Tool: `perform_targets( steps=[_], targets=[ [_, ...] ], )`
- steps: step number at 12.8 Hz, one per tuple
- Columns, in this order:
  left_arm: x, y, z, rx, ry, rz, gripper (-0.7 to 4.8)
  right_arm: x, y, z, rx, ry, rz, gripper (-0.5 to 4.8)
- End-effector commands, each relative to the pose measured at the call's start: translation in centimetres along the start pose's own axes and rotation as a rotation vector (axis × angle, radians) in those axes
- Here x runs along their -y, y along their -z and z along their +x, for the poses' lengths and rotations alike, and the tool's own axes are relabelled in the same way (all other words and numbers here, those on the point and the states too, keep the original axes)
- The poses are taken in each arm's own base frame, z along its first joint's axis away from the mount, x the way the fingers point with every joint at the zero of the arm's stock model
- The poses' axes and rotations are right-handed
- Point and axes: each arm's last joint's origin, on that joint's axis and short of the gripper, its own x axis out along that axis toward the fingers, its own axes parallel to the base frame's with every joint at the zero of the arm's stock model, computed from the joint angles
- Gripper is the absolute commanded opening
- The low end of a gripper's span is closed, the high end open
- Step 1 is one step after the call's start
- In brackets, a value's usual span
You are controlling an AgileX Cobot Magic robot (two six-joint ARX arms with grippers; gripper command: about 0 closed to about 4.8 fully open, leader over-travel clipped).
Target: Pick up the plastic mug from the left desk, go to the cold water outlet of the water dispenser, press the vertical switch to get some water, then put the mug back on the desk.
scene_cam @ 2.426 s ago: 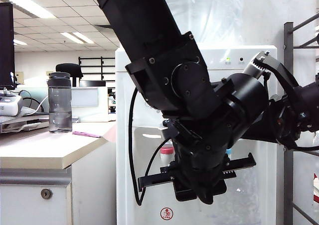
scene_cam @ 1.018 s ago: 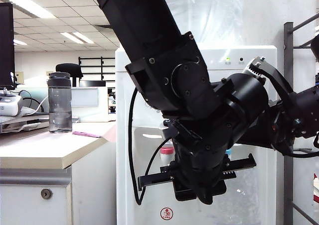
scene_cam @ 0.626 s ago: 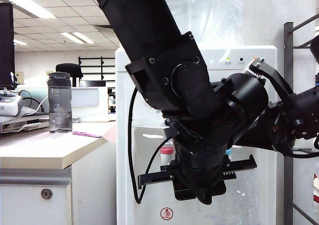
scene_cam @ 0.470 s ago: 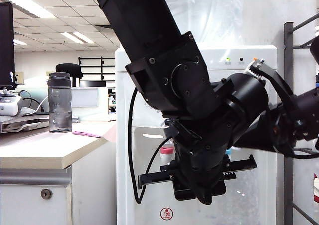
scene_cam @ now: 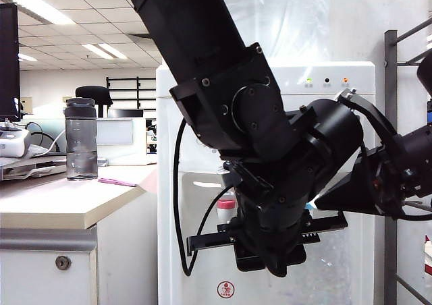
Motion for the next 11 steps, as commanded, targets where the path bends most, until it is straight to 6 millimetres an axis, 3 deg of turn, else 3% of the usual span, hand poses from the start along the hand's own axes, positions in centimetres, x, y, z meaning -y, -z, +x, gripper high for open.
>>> perform_targets(
  steps=[1, 11],
  targets=[
    [0.41, -0.42, -0.32, 0.019, 0.018, -0.015, -0.06, 0.05, -0.09, 0.03, 0.004, 0.011, 0.001, -0.01],
    [0.42, -0.42, -0.32, 0.02, 0.019, 0.002, -0.06, 0.65, -0.53, 0.11, 0.011, 0.051, -0.013, -0.01]
  ],
)
